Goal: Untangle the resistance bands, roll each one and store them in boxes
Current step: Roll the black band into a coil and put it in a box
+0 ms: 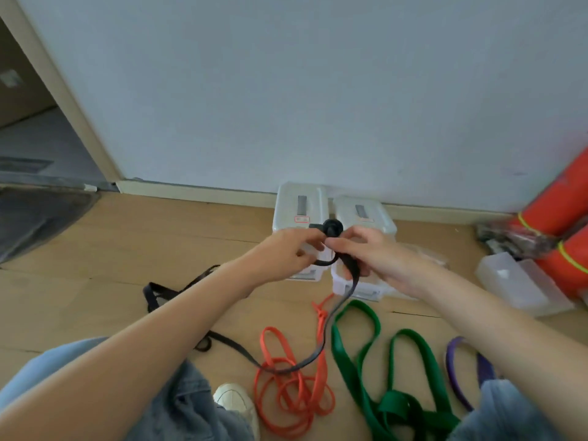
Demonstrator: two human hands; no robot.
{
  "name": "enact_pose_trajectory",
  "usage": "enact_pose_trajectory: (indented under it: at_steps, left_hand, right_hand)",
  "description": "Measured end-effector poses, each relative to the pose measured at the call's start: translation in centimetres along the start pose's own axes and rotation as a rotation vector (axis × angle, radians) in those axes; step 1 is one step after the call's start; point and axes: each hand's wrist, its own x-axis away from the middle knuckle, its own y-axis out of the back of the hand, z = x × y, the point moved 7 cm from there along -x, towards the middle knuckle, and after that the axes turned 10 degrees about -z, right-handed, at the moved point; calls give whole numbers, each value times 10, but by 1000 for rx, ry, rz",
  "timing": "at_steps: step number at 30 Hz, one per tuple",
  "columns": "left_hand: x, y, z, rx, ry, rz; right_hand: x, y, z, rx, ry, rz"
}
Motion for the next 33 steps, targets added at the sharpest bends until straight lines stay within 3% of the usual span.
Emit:
enact_pose_trajectory:
  at_steps: [4, 7, 11, 16, 20, 24, 26, 28, 31, 33]
  left_hand:
    - [-10, -17, -20, 351, 69, 48]
    - [-16, -23, -25, 499, 90, 66]
    - [-14, -33, -21, 586, 105, 75]
    - [-16, -37, -14, 757, 240, -10]
    - [-17, -34, -40, 274, -25, -11]
    - [-15, 18, -81, -235, -435, -465]
    - [-14, 37, -96, -199, -520, -568]
    - [-25, 29, -88, 39, -378, -377]
    - [-29, -28, -56, 16, -114, 44]
    - [-25, -48, -43, 31, -61, 81]
  right_hand:
    - [8, 16, -10, 57, 41, -51]
    - [7, 27, -17, 37, -33, -38]
    - [8, 45, -20, -210, -126, -110]
    - [17, 57, 3, -179, 65, -211]
    - [31, 51, 30, -411, 236, -98]
    - [38, 74, 55, -512, 415, -198]
    - [37, 89, 65, -580, 491, -225]
    - [30, 95, 58, -578, 443, -259]
    - [16, 87, 18, -375, 154, -324]
    - [15, 86, 3, -382, 70, -364]
